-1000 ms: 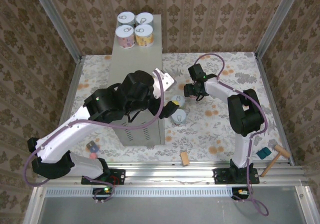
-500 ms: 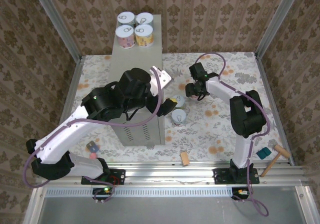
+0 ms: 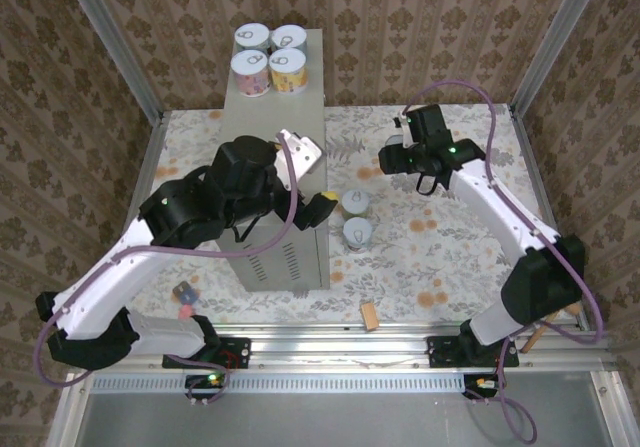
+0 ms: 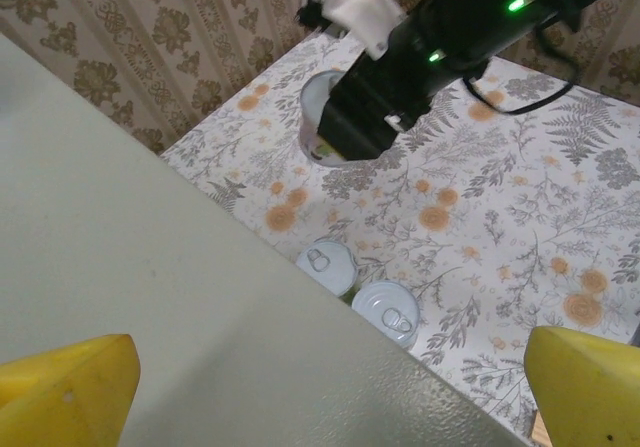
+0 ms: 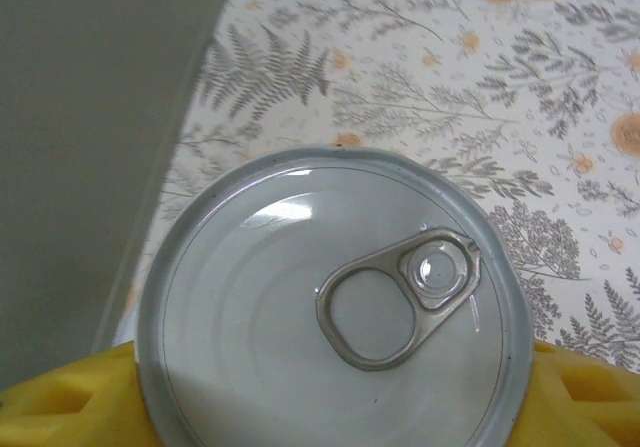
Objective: Place and organize the canned foods onto the counter
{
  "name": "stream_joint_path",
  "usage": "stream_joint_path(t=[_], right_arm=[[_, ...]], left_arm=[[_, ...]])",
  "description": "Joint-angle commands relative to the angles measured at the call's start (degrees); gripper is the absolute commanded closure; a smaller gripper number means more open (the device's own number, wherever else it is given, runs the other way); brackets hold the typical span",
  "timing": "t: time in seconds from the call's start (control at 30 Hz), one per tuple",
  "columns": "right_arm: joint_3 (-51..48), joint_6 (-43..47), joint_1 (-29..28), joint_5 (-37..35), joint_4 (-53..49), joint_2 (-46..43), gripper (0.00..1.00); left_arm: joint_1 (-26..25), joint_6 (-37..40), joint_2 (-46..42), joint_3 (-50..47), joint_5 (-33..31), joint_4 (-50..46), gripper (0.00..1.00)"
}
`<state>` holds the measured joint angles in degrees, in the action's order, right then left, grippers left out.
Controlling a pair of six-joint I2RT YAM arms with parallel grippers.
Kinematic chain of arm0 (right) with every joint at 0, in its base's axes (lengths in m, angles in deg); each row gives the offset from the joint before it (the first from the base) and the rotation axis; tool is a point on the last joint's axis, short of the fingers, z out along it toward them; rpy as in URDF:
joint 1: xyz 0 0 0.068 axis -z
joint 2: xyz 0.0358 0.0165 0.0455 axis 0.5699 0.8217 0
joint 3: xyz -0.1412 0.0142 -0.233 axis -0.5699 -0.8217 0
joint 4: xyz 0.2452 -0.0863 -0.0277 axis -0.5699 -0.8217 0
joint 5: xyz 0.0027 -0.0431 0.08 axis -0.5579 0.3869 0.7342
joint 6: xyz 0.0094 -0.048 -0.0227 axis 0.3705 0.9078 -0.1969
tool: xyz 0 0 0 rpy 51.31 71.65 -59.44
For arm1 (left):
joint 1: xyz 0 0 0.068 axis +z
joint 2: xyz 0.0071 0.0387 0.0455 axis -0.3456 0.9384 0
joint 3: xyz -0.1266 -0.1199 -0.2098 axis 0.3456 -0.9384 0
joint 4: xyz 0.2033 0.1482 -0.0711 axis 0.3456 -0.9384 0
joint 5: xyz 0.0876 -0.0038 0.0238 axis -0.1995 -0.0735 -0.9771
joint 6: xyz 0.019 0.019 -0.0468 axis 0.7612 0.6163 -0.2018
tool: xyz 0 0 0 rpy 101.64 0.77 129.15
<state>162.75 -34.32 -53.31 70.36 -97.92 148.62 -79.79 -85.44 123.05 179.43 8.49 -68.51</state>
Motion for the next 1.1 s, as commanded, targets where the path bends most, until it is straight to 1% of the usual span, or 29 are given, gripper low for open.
stream_joint_path(t=[0.0, 0.2, 0.4, 0.57, 0.63, 0.73, 0.9, 0.97, 1.07], right_arm=[[3.7, 2.7, 0.1, 7.0, -0.3, -5.3, 0.32], [7.7, 3.5, 0.1, 13.3, -4.8, -9.3, 0.32], [10.2, 3.1, 0.2, 22.1, -6.2, -12.3, 0.32], [13.1, 2.2, 0.1, 27.8, -6.9, -13.7, 0.31], [14.9, 1.8, -0.2, 30.7, -7.6, -13.6, 0.31], [18.0, 1.1, -0.9, 33.2, -8.6, -12.9, 0.31], [22.7, 1.0, -4.1, 33.4, -10.6, -10.6, 0.31], [24.8, 1.7, -6.2, 32.1, -11.9, -9.3, 0.31], [28.2, 3.6, -9.9, 28.0, -14.8, -7.3, 0.30]], left_arm=[[1.2, 1.3, -2.3, -0.7, 0.0, -0.1, 0.00], [3.6, 1.8, -5.4, -1.7, 0.9, -0.9, 0.00], [5.7, 3.3, -8.1, -1.7, 1.2, -3.2, 0.00], [6.1, 4.7, -10.0, -0.3, -0.2, -6.7, 0.00], [6.4, 5.2, -11.0, 0.4, -0.6, -7.8, 0.00], [6.6, 5.5, -12.5, 0.9, -1.9, -9.2, 0.00], [7.0, 5.3, -15.1, 0.5, -3.6, -10.6, 0.00], [6.9, 5.3, -15.9, 0.3, -4.1, -11.2, 0.00], [7.0, 5.3, -17.1, 0.1, -5.0, -11.8, 0.00]])
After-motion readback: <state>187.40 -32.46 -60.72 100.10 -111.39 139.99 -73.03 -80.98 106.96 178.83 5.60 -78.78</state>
